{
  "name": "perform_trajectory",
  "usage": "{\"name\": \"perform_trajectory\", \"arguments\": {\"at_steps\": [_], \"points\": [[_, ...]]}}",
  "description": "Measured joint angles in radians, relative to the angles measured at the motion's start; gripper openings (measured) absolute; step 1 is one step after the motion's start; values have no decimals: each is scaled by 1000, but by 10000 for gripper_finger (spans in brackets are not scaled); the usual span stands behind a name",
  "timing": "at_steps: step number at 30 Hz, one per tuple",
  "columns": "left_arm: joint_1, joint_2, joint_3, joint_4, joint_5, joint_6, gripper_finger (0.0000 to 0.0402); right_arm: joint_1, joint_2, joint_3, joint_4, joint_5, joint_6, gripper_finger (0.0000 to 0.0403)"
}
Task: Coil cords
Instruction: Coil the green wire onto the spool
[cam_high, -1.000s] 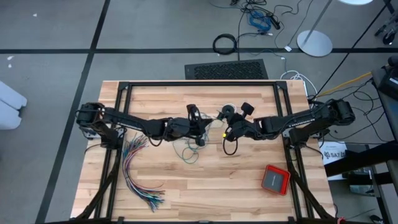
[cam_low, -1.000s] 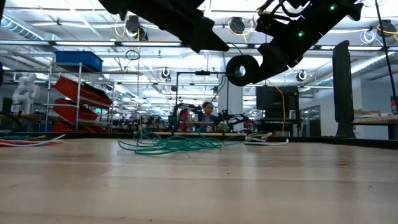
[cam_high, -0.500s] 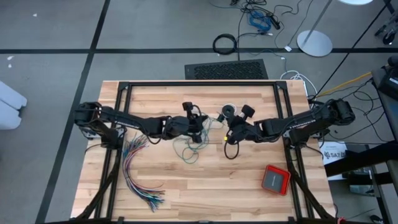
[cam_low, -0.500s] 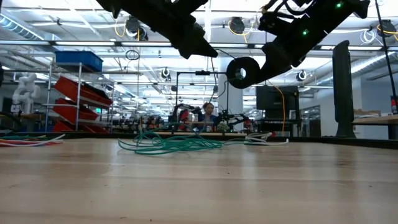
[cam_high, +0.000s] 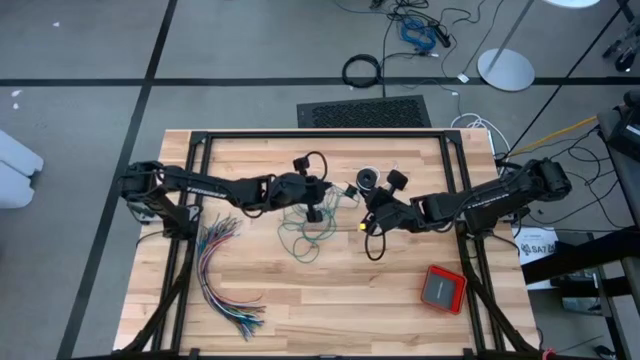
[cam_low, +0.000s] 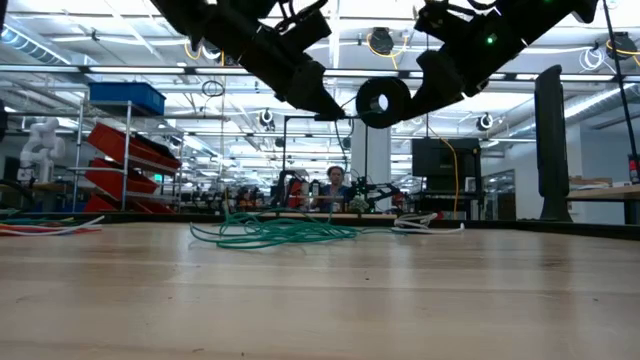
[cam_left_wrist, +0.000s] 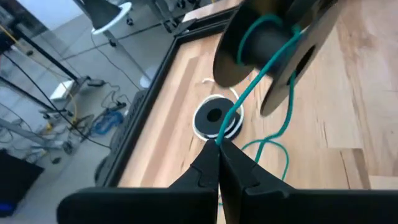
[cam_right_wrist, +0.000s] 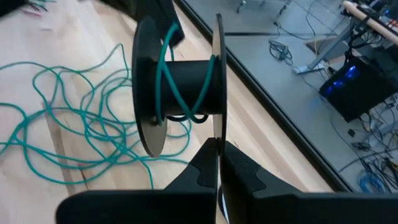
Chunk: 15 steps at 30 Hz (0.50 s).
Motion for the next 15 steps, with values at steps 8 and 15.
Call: {"name": "perform_trajectory", "arguments": {"at_steps": [8, 15], "points": [[43, 1, -139, 214, 73, -66, 0, -1, -33, 0, 49, -31, -32, 0], [68, 2, -148, 321, 168, -66, 0, -34, -40, 0, 126, -135, -59, 0]]}}
